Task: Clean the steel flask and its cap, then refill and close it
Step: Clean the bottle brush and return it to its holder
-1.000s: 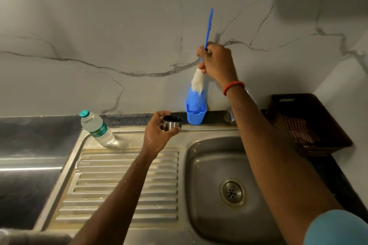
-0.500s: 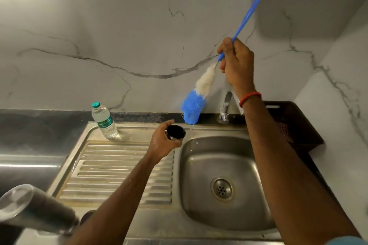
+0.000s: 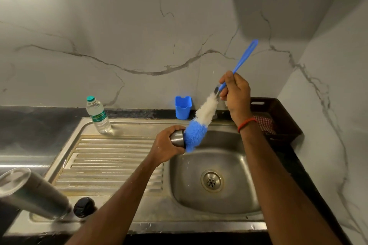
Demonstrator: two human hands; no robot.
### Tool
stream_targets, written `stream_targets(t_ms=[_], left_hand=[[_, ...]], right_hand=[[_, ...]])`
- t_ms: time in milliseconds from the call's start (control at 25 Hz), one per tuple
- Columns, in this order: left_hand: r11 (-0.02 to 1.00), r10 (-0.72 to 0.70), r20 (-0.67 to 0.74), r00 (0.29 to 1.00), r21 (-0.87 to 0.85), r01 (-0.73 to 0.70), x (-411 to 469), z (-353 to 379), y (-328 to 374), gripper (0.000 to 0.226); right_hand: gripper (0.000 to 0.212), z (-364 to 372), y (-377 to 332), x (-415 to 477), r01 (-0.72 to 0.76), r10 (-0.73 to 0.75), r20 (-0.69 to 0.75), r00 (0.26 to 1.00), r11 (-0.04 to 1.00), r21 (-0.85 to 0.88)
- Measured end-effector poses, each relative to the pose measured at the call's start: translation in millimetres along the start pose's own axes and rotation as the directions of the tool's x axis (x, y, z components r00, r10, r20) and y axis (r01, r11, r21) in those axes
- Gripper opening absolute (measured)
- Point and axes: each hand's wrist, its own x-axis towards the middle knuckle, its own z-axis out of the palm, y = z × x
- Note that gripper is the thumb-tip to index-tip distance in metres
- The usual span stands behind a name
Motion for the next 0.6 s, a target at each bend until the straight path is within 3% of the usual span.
stream_targets(t_ms=[160,600], left_hand=[[1.0,-0.023,0.041,0.999,-0.003,0.023,-2.2,14.9,-0.5,0.075],[0.994,-0.08,0.151,0.985,0.085,0.067,29.0,41.9,8.6,0.076]], right_hand=[[0.038,-31.3,15.7,-5.0,-0.044,0.06,-0.12,0.991,0.991,0.129],[0.038,-82.7,46.5,-6.3,-0.096,0.192,-0.272,0.943,0.939,0.331]])
